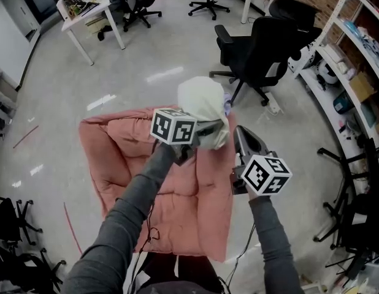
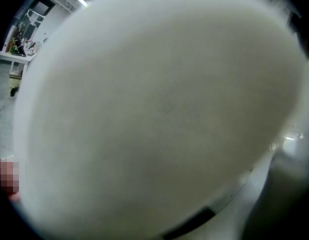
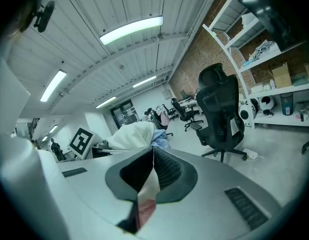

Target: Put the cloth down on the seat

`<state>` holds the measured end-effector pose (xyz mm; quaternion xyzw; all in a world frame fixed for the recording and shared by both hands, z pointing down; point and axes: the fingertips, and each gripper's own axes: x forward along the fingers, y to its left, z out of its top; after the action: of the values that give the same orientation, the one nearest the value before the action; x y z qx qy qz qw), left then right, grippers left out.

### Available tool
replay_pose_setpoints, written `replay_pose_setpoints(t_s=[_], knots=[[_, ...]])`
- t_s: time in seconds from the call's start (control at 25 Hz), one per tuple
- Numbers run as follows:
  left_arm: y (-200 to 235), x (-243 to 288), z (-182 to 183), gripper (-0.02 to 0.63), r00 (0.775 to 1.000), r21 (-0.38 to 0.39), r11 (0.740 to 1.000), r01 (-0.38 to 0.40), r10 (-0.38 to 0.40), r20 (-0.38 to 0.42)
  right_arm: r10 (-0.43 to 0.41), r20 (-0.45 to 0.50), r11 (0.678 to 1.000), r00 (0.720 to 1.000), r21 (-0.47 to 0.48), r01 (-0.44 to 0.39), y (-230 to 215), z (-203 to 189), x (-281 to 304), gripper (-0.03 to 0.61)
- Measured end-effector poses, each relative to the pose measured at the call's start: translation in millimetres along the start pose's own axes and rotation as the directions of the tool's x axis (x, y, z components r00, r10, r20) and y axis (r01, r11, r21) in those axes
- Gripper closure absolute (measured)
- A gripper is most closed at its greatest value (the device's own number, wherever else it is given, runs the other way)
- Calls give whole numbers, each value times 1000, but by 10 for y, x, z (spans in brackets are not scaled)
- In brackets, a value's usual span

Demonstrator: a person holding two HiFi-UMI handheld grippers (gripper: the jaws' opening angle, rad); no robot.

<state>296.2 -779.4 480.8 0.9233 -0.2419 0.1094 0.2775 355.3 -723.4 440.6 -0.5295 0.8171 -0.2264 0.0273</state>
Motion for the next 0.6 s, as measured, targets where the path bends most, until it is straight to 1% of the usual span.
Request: replay_pose_setpoints(t_s=[0.12, 0.32, 0.6], knots=[[164, 89, -78, 308, 998, -9, 999, -50, 50, -37, 5, -6, 1000, 1000, 13, -4, -34, -36, 34, 566], [266, 236, -167, 278, 989, 68, 992, -102, 108, -96, 0, -14, 1000, 1000, 23, 0, -124, -74, 31, 566], [359, 338, -187, 259, 979, 105, 983, -149, 162, -126, 3, -28, 998, 1000, 59, -1, -172, -183, 3, 566]])
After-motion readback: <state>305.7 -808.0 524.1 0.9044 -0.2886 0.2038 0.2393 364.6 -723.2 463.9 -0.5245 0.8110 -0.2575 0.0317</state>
